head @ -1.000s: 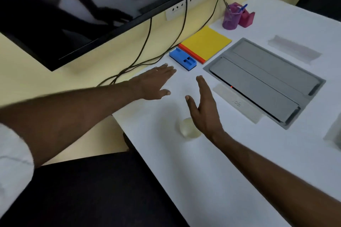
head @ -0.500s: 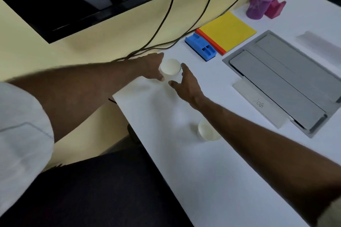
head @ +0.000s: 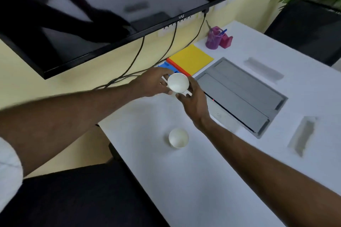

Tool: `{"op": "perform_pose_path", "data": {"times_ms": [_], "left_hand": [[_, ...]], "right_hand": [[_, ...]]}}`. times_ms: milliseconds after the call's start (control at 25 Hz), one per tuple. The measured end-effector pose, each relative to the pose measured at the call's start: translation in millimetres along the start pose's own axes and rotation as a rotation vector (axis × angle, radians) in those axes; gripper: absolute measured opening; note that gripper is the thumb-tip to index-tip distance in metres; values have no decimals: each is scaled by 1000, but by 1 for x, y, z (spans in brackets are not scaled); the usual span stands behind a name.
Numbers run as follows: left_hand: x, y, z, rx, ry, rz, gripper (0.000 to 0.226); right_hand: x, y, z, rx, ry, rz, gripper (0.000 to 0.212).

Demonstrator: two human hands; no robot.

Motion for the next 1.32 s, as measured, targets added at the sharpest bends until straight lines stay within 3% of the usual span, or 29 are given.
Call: {"op": "perform_pose_path", "data": {"times_ms": [400, 760, 960, 1320], "left_hand": [[27, -101, 257, 320, -125, 20, 67], [145, -280, 496, 516, -219, -80, 61], [230, -382, 614, 572, -436, -262, 65], [365, -507, 763, 755, -566, -572, 62]], "right_hand": [[-223, -183, -84, -126, -17, 143, 70], [-422, -446, -99, -106, 143, 283, 74], [-512, -605, -88, -69, 263, 461, 63], [-598, -824, -58, -1, 423, 942, 75]]}}
Point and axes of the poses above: each hand's wrist, its own y-axis towards the middle knuckle, its own x-axis out of the palm, z = x × y, the point moved 5 cm from there along y, towards the middle knuckle, and after that the axes turned 9 degrees about y, right-handed, at the moved point
